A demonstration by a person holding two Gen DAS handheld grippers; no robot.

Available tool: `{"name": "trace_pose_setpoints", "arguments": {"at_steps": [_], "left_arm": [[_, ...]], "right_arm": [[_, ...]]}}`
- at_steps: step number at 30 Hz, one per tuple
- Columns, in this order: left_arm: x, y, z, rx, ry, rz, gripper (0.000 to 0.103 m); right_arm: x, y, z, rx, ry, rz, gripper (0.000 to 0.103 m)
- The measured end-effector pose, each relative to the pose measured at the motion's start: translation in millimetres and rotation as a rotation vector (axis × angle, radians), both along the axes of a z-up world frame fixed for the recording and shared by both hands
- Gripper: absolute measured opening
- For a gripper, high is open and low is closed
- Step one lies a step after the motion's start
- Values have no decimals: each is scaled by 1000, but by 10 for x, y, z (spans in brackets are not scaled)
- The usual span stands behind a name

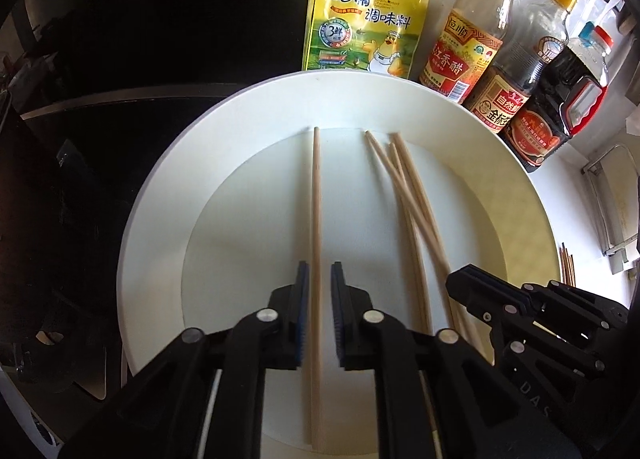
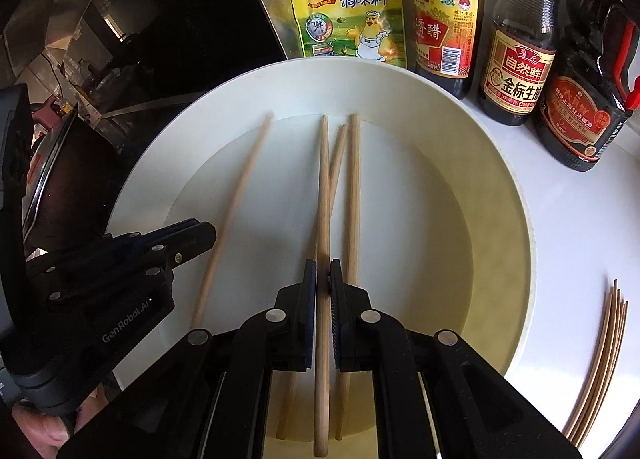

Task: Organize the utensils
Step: 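Carry both chopsticks into the white basin and open both tools, then move both open tools back to the chopstick pile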

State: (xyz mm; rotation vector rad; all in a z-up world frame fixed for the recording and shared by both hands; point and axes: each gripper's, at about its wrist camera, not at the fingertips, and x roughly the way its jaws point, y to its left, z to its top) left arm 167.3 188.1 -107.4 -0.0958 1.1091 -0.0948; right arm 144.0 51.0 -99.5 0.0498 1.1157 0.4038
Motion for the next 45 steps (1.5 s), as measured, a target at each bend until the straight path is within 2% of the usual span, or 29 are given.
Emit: {"name": "trace_pose_setpoints", "arguments": {"at_steps": [2,4,15,26,34,39,42,45], "left_arm": [[-5,11,25,1,-7,3,26],[-19,22,58,1,-17,6,28],[-216,67,258,-1,-57,-1,29],[-577,-110,487,-5,-98,-38,39],[-762,-478,564,-14,-110,-119,42],[-859,-860,603,-20,-120,-192,44],[-934,-1115,619,-30,-128,-230,49],[-993,-1381,622,-49,-131,-261,53]], "right_arm": [[-25,-24,33,-7,-12,-5,13],[-42,-51,63,-8,-19,-9,13],[-244,-206,256,0,-59,-34,13],[-671,-472,419,12,-99,-94,13],[-1081,-905,470,4,-110,-176,15],[-1293,-1331,490,-7,-120,-249,20],[-1411,-1633,490,-26,-126,-292,20],[-1494,-1963,441,-45,-119,-342,25]]}}
